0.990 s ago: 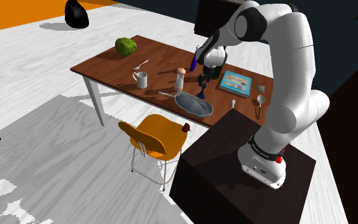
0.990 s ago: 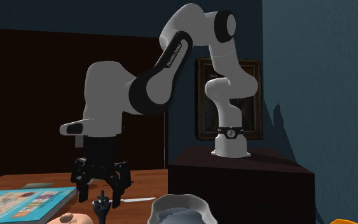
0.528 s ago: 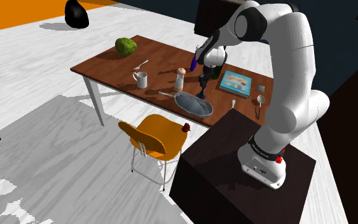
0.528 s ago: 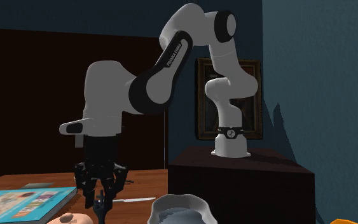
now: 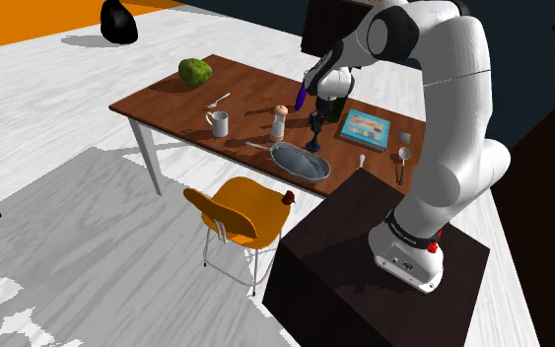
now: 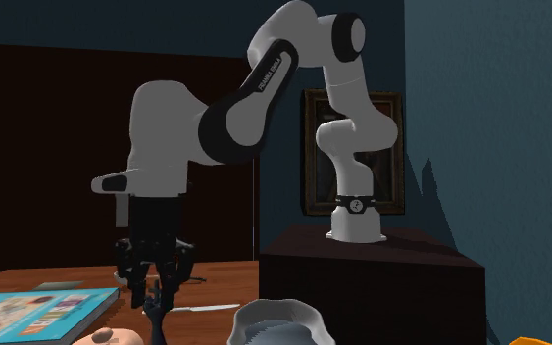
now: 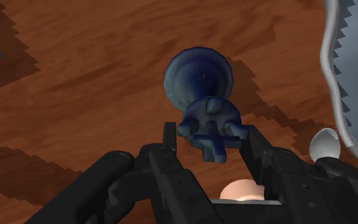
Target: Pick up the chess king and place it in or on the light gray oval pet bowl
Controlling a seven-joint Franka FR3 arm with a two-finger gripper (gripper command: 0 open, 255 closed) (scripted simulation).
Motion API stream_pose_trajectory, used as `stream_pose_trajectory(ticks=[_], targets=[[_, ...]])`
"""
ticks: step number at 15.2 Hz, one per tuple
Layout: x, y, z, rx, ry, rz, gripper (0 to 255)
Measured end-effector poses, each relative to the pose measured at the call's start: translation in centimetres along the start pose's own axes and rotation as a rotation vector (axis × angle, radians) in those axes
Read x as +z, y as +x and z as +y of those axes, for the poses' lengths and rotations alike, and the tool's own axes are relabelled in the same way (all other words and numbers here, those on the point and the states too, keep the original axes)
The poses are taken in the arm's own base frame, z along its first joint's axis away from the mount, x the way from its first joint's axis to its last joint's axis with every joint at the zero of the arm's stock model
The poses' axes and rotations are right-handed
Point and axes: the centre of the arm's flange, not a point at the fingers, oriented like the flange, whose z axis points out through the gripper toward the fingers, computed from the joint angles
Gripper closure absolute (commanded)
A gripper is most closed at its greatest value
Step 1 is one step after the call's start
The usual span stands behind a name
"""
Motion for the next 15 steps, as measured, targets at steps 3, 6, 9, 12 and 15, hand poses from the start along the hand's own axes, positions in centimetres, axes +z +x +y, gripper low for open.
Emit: stream_pose_trajectory(ticks=[3,6,9,12,15], targets=[[-1.6,-0.1,0.0,0.000,0.000,0.000,255],[-3.2,-0.1,0.0,0.000,0.000,0.000,255],[-4.7,0.0,0.0,0.000,0.000,0.000,255],[-6.4,0.1,0.0,0.000,0.000,0.000,255],[-7.9,0.1,0.0,0.000,0.000,0.000,255]])
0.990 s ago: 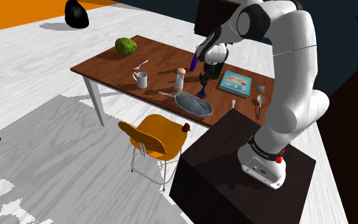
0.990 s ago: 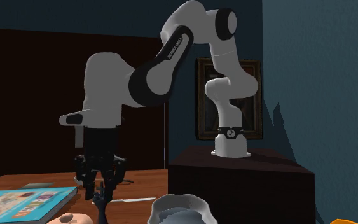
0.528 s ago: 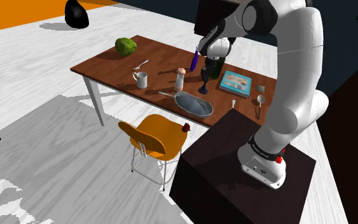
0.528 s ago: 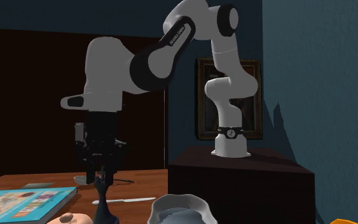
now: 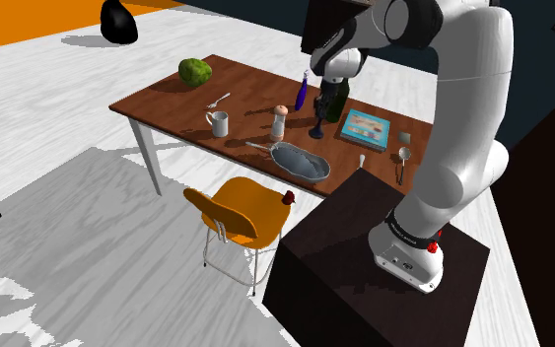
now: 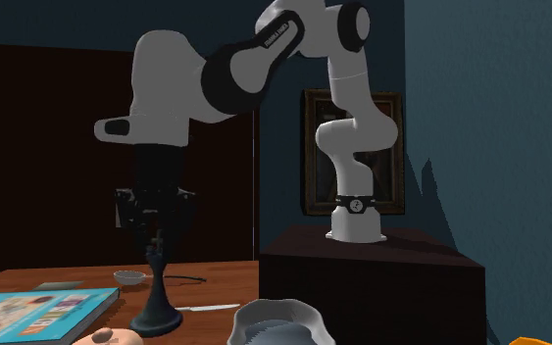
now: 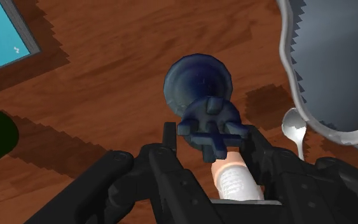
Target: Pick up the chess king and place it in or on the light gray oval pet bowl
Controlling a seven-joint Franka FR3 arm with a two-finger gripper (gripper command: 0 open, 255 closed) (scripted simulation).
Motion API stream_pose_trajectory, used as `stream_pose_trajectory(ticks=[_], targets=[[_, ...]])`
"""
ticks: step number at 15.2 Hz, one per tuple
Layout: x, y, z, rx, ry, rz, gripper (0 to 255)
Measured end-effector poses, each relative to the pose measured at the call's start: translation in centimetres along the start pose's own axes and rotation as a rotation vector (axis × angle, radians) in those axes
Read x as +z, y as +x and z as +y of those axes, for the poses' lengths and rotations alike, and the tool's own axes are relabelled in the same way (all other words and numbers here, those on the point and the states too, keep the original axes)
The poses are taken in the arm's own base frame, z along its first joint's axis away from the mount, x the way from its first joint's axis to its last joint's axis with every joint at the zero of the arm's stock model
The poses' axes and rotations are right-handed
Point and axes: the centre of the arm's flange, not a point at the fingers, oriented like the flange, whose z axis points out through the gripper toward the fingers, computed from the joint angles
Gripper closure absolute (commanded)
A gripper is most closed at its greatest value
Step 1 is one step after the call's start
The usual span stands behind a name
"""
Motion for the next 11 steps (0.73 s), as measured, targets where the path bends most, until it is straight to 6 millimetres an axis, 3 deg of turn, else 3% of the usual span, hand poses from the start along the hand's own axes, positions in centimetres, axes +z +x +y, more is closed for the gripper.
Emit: stream_pose_trajectory(ticks=[11], targets=[[-5.8,0.2,0.1,0.000,0.000,0.000,255]])
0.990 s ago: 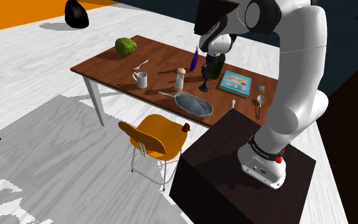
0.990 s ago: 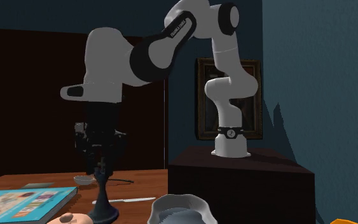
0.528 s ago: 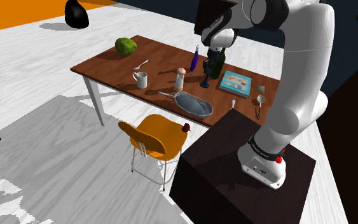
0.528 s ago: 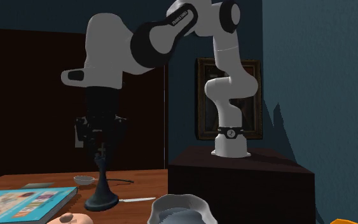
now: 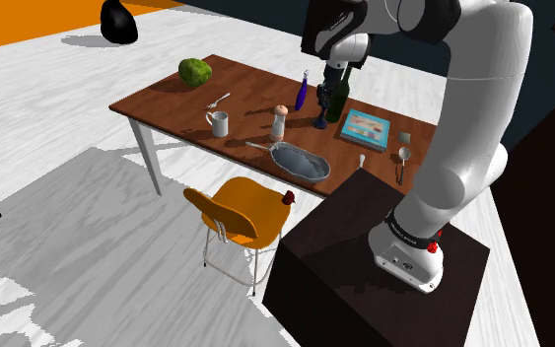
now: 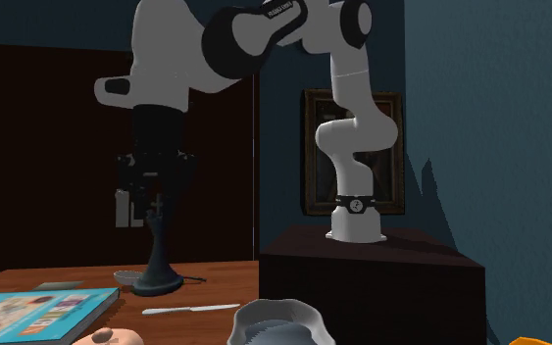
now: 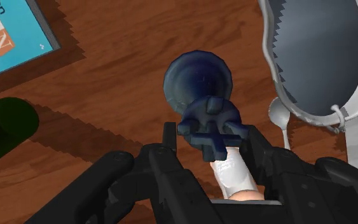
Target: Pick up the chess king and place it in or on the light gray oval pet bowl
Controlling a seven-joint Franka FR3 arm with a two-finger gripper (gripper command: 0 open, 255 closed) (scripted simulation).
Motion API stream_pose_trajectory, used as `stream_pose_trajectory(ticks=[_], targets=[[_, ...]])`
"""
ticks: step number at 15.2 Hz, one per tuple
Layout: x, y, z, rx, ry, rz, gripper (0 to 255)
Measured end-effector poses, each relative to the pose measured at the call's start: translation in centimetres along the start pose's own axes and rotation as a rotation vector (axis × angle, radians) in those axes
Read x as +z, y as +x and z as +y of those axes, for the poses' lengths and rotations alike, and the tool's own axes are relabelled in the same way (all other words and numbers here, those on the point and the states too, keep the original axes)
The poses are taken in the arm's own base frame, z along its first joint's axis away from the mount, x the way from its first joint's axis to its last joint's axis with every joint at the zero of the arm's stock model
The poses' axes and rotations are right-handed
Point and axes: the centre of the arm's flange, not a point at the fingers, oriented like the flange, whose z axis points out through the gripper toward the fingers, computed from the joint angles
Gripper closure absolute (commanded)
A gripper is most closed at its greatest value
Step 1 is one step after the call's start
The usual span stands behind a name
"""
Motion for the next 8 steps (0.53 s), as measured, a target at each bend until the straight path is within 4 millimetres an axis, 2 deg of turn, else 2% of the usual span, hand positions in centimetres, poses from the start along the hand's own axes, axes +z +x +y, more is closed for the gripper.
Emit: stream_pose_trajectory(ticks=[3,8], targets=[[-1.2,-0.2,-0.6,0.000,0.000,0.000,255],[-2.9,-1.3,-6.1,-0.001,0.000,-0.001,255]])
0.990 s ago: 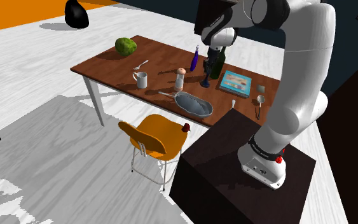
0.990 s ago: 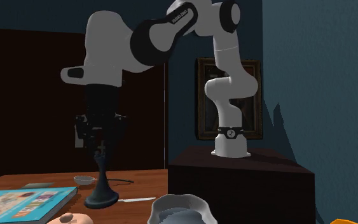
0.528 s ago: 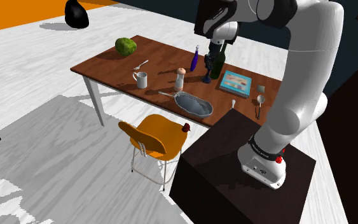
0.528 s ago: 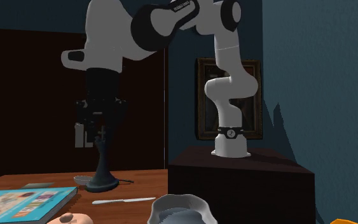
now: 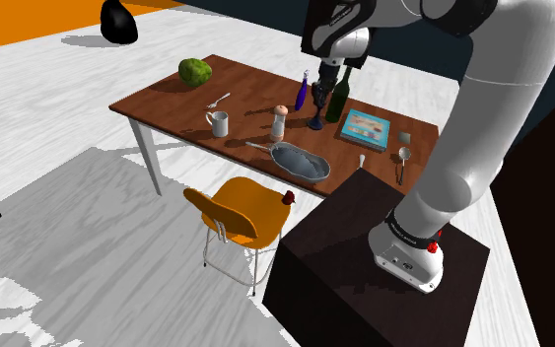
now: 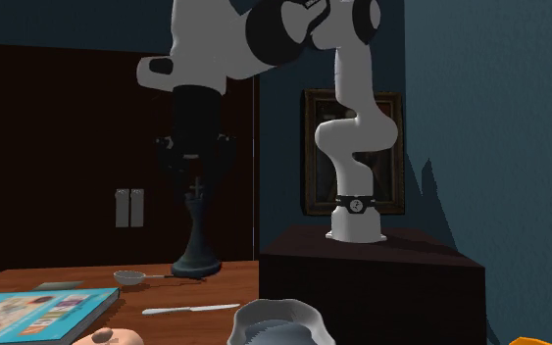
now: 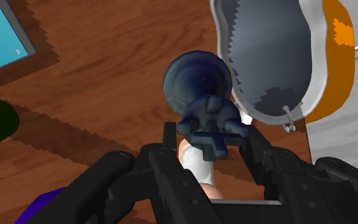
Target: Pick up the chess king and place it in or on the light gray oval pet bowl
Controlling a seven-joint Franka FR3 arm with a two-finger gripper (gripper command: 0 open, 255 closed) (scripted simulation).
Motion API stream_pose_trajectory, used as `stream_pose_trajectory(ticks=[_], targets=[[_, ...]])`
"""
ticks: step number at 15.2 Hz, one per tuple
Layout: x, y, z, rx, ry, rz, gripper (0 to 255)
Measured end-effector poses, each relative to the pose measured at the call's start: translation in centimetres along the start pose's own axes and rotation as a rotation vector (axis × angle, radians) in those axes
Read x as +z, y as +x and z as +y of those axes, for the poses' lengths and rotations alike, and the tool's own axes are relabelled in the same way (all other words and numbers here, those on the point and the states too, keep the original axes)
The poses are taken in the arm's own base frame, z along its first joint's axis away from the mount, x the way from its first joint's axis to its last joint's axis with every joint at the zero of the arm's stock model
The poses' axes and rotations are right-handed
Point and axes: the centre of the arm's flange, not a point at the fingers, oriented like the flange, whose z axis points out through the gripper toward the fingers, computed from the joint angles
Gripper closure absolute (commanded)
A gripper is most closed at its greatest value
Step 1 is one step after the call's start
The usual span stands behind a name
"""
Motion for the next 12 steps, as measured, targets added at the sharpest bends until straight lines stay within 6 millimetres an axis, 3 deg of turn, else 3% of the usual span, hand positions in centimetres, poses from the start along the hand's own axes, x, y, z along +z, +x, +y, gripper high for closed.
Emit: stream_pose_trajectory(ticks=[9,12], targets=[[-2.8,-3.5,-11.3,-0.002,0.001,0.001,255],[-2.1,-3.6,-12.7,0.000,0.000,0.000,255]])
